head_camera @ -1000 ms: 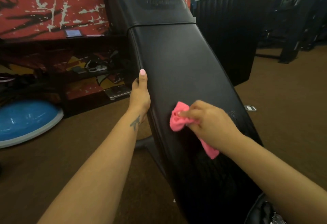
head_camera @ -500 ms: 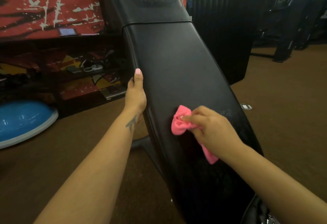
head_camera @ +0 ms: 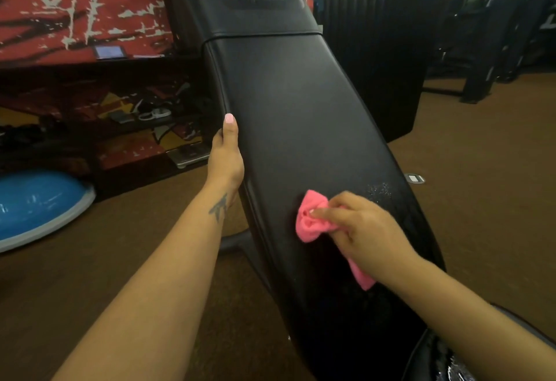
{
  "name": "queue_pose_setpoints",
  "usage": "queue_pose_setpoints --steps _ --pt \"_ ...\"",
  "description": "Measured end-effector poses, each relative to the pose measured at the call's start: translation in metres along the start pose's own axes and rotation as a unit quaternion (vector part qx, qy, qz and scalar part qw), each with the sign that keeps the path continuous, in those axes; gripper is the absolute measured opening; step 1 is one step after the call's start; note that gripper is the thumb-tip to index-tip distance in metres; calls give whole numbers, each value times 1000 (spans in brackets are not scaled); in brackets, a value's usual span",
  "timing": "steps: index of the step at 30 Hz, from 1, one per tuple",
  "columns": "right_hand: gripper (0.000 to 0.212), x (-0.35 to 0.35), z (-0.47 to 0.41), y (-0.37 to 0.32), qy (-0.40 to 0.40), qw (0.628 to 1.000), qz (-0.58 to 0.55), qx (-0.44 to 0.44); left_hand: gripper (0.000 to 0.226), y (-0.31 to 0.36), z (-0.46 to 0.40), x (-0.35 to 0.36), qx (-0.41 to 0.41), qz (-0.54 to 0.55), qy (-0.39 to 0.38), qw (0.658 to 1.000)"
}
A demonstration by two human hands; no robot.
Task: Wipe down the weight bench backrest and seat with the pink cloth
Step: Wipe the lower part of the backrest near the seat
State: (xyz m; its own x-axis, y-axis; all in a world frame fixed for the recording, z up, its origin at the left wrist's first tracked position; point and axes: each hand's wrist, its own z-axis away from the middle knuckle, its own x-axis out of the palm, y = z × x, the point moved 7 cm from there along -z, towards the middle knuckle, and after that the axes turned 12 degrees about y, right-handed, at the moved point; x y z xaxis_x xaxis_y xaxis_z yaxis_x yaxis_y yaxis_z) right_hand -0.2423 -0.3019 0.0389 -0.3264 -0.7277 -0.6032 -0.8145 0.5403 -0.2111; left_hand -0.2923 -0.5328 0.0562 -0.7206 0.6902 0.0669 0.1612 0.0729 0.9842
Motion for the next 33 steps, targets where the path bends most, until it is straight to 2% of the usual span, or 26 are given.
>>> queue_pose_setpoints --steps 4,6,9,13,16,19,22,25,30,33 --pt "24 -3 -36 26 50 995 36 82 82 2 3 0 -6 -2 1 1000" --pt "24 4 -51 19 60 993 13 102 93 3 5 -1 -6 -4 10 1000" --pt "24 10 -51 -17 59 997 -33 45 105 4 5 -3 6 -12 28 1000" --pt "27 10 -10 -34 -3 999 -32 -22 108 2 5 -4 -22 -17 27 999" --pt "30 3 6 -14 -5 1000 -16 -19 106 -7 12 -1 -69 0 13 998" --pt "29 -3 -4 18 17 999 8 31 114 -12 20 0 -84 11 24 996" --pt "26 -4 -30 39 64 994 20 89 91 -11 21 0 -70 16 50 996" --pt "25 3 -51 32 85 990 10 111 83 -9 21 0 -52 0 68 996" --pt "24 9 -28 -17 57 998 -38 5 79 -11 20 -1 -50 3 82 995" --pt "24 6 0 -13 27 999 -32 -8 81 -13 19 -1 -50 11 74 996"
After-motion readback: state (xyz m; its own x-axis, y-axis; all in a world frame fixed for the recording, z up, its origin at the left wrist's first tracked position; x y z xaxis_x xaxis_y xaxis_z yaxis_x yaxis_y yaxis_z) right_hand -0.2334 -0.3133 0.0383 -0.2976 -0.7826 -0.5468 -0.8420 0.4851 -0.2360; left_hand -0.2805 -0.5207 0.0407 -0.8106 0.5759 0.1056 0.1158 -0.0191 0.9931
